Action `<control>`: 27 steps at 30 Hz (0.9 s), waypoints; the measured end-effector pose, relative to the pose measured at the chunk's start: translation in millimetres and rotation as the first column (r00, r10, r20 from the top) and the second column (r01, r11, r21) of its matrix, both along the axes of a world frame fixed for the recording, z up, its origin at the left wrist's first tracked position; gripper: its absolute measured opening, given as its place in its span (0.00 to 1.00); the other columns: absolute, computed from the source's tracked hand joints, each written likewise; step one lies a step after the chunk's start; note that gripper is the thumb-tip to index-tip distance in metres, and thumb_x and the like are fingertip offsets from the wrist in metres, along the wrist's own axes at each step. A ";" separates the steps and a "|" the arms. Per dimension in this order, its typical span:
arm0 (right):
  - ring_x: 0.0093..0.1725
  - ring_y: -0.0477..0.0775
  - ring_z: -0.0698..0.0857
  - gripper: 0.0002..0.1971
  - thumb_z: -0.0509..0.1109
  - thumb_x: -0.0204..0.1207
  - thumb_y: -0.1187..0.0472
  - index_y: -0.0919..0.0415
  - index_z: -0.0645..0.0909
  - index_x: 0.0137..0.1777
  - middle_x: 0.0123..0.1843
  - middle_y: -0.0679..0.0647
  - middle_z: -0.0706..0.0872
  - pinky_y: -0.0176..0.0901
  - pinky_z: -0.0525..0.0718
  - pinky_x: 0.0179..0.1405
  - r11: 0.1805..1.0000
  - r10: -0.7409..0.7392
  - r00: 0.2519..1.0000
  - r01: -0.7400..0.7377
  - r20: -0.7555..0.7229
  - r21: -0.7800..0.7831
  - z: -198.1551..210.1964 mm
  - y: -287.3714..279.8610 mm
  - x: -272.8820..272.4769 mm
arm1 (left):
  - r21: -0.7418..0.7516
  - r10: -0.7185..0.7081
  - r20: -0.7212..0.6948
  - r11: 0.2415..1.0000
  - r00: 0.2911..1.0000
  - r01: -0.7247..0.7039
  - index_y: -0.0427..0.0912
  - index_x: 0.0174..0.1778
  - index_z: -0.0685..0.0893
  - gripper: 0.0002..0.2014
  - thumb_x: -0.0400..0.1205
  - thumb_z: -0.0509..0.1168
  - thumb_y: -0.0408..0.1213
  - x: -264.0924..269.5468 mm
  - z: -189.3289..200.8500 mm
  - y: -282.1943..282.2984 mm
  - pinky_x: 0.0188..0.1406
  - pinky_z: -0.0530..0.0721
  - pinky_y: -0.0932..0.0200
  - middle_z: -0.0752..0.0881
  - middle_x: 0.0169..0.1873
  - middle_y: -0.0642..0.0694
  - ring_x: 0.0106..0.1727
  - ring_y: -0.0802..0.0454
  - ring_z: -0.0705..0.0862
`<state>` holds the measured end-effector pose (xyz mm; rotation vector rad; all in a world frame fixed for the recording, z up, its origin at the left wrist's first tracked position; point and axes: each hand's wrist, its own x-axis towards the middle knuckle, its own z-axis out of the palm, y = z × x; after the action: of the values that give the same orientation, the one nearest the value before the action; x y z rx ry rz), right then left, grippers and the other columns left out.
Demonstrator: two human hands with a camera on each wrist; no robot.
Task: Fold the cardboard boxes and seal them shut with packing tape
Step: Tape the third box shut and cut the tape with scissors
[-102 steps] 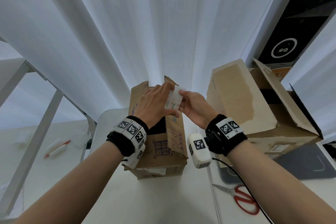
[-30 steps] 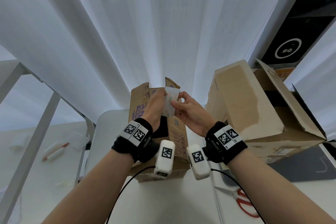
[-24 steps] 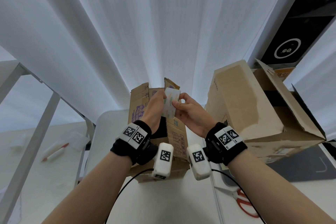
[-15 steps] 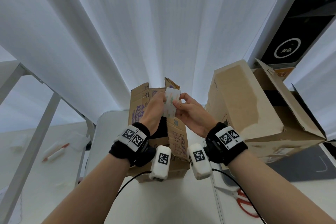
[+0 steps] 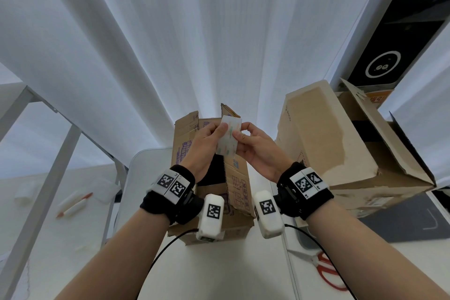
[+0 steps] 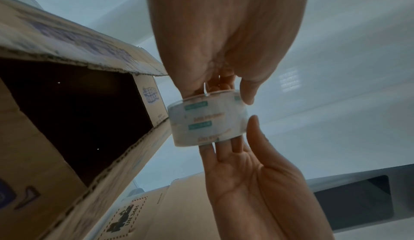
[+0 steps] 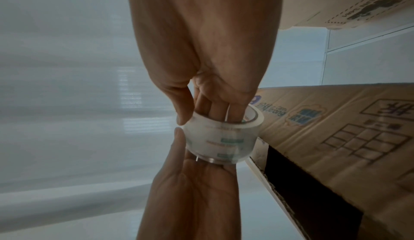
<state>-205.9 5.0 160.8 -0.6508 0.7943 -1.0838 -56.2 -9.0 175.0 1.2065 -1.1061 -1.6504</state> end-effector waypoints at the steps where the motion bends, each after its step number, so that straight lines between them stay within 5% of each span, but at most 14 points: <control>1: 0.52 0.60 0.89 0.04 0.64 0.86 0.67 0.62 0.77 0.57 0.60 0.66 0.85 0.47 0.89 0.56 1.000 -0.008 1.000 0.008 -0.006 0.006 0.1 -0.7 -0.3 | -0.007 -0.007 0.002 1.000 1.000 0.007 0.36 0.65 0.84 0.15 0.89 0.60 0.41 0.9 -0.2 0.6 0.64 0.82 0.37 0.85 0.63 0.29 0.60 0.37 0.86; 11: 0.51 0.57 0.89 0.09 0.63 0.87 0.66 0.66 0.76 0.64 0.55 0.62 0.89 0.47 0.90 0.52 0.997 -0.050 0.999 0.050 0.000 0.052 -0.3 -1.5 -0.4 | -0.056 -0.037 0.043 0.998 0.998 0.040 0.36 0.64 0.84 0.13 0.89 0.58 0.35 6.3 -0.7 6.0 0.60 0.85 0.46 0.87 0.57 0.35 0.56 0.46 0.87; 17: 0.43 0.51 0.90 0.05 0.62 0.87 0.68 0.64 0.74 0.59 0.51 0.61 0.90 0.49 0.87 0.57 0.999 -0.043 0.998 0.042 0.041 0.023 0.7 1.5 6.5 | 0.074 0.160 0.078 0.983 0.984 -0.166 0.32 0.62 0.79 0.16 0.87 0.52 0.36 -12.1 2.4 8.2 0.29 0.79 0.58 0.82 0.44 0.38 0.37 0.49 0.80; 21: 0.46 0.53 0.90 0.09 0.62 0.87 0.67 0.64 0.73 0.65 0.55 0.63 0.89 0.48 0.88 0.57 0.999 -0.042 0.997 0.041 0.063 0.013 0.7 2.3 6.4 | 0.009 0.201 0.085 0.979 0.976 -0.202 0.42 0.51 0.80 0.13 0.87 0.49 0.32 -18.8 5.8 8.8 0.29 0.78 0.60 0.84 0.41 0.42 0.35 0.53 0.80; 27: 0.51 0.56 0.89 0.12 0.62 0.87 0.67 0.65 0.73 0.68 0.62 0.67 0.86 0.49 0.87 0.60 0.998 -0.056 0.996 0.054 0.075 0.032 -2.7 3.1 4.2 | -0.017 0.198 0.079 0.980 0.977 -0.198 0.39 0.53 0.77 0.12 0.87 0.48 0.30 -22.3 7.4 12.0 0.25 0.81 0.64 0.84 0.40 0.43 0.34 0.54 0.81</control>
<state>-201.7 8.1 158.1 -0.5622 0.7647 -1.1387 -78.5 3.0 182.3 1.3424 -1.0054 -1.4556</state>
